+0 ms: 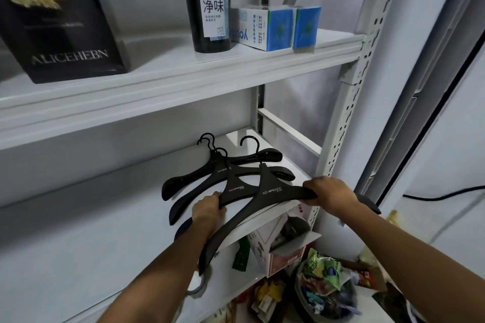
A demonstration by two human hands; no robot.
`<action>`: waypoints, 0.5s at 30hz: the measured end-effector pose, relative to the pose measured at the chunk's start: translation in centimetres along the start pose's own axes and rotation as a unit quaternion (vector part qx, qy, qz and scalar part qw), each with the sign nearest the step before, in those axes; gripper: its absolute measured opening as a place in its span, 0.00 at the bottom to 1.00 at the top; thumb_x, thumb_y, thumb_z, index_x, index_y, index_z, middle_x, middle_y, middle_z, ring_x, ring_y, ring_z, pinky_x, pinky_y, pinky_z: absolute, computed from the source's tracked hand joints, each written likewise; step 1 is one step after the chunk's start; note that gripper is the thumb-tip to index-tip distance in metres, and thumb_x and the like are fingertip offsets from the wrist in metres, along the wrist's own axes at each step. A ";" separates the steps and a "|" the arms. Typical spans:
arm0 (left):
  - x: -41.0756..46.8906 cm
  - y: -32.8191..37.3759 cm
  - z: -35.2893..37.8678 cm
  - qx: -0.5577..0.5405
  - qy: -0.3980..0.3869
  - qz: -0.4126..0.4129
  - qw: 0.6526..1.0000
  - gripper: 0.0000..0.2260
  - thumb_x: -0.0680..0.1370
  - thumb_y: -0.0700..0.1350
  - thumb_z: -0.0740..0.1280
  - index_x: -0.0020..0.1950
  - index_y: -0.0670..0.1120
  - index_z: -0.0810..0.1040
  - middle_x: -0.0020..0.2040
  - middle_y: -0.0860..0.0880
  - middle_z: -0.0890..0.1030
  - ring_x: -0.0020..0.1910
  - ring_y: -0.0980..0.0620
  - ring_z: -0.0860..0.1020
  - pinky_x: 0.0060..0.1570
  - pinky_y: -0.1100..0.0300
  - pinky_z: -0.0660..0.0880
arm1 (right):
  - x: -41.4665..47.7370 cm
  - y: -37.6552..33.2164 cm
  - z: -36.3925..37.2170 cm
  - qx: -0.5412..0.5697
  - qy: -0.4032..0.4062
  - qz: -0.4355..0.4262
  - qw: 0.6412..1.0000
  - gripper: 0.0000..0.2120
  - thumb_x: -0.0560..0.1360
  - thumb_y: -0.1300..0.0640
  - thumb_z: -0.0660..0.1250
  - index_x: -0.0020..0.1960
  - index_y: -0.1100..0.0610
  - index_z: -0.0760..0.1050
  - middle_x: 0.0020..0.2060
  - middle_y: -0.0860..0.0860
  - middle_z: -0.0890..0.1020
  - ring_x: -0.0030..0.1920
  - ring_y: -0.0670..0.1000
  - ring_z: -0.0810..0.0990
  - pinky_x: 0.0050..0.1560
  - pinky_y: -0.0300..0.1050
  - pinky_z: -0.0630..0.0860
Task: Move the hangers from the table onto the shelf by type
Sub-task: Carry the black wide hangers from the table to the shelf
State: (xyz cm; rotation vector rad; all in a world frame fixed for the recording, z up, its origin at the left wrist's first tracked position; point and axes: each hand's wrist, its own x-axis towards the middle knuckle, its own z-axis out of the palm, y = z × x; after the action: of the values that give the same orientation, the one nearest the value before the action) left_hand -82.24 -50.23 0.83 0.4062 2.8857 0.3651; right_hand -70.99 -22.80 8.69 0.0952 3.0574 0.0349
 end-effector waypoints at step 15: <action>-0.4 1.0 0.1 -0.019 -0.030 -0.059 0.998 0.26 0.77 0.58 0.62 0.70 0.46 0.65 0.67 0.41 0.68 0.69 0.42 0.63 0.66 0.50 0.65 | 3.0 0.6 0.9 -0.022 0.011 -0.092 0.995 0.15 0.76 0.42 0.64 0.56 0.52 0.74 0.49 0.51 0.81 0.51 0.53 0.80 0.49 0.45 0.74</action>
State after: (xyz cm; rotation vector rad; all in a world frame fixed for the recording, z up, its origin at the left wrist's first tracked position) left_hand -81.63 -49.39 1.05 0.2347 2.8238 0.3814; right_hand -73.83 -21.99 7.58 -0.1917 3.0699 0.0909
